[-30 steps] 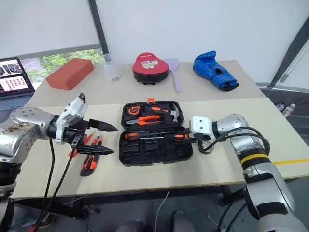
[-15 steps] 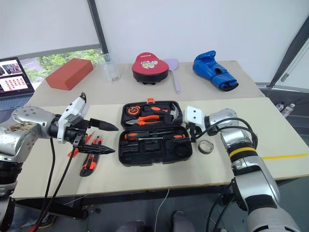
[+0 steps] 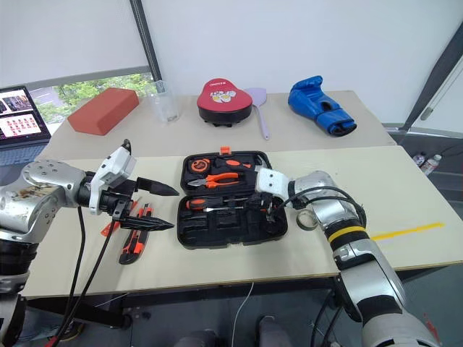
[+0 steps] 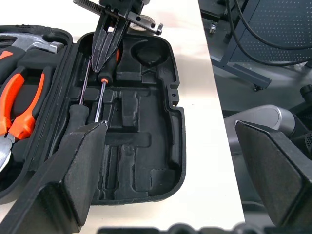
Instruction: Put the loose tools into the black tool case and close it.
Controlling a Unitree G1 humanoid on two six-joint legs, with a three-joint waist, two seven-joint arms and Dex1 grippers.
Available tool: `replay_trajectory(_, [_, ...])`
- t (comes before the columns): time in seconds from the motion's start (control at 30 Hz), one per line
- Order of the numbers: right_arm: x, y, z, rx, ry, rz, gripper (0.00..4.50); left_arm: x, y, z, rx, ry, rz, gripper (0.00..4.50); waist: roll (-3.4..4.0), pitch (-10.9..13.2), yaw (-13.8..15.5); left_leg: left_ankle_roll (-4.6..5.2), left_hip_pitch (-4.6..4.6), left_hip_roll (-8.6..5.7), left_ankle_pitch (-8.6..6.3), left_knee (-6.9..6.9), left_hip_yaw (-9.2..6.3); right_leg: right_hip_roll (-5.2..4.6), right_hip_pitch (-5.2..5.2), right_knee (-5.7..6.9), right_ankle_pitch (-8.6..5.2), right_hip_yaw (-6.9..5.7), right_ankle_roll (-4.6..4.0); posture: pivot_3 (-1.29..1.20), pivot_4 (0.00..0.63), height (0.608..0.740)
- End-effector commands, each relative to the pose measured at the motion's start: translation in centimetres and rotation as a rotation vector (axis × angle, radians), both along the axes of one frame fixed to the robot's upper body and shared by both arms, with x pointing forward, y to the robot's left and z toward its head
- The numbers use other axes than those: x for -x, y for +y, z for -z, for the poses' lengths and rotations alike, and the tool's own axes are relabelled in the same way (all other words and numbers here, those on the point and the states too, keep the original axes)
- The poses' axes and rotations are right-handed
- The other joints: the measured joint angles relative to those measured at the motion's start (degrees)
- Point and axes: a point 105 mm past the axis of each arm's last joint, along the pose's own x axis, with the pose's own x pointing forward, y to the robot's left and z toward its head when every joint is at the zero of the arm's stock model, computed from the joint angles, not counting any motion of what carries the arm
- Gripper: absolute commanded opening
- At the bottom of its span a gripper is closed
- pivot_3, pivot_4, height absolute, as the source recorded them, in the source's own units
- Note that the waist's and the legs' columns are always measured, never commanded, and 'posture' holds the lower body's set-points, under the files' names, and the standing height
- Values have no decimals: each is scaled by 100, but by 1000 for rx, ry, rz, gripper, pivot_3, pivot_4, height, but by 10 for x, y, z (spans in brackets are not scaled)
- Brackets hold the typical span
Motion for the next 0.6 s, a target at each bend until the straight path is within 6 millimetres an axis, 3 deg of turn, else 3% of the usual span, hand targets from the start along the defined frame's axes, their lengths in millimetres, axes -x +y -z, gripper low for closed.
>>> replay_trajectory(0.03, [16,4,33,84,62,-57,56,-4,4,-7,1,-41,-36,4500,-3,-2,8,0,1,0,0,0,-1,0,1,0,0,0,0,0,150,740])
replay_trajectory(0.17, [6,15,4,-63,-15,-21,56,-3,9,-3,14,-39,-84,4500,-3,-2,-15,-1,3,1,0,-1,-1,2,1,0,0,1,0,0,150,740])
replay_trajectory(0.23, [2,18,-21,-189,-32,5,56,1,15,-2,35,-24,-131,4500,-3,-2,-55,-1,1,2,0,-3,-1,7,-7,1,-2,5,-3,0,150,740])
replay_trajectory(0.33, [14,17,-58,-381,71,-6,56,9,30,0,73,2,-258,4500,-1,0,-102,4,-14,4,3,-4,-1,8,-31,7,-4,6,-10,0,150,740])
replay_trajectory(0.43, [40,13,-81,-455,177,-69,797,20,53,8,93,29,-427,4500,2,2,-115,38,-61,4,21,0,-2,8,-76,13,-2,5,-15,0,150,740])
replay_trajectory(0.6, [79,9,-105,-495,244,-128,2524,56,98,31,85,27,-699,4500,3,3,-78,36,-62,4,18,-19,-8,9,-76,4,-2,-4,-15,0,150,740])
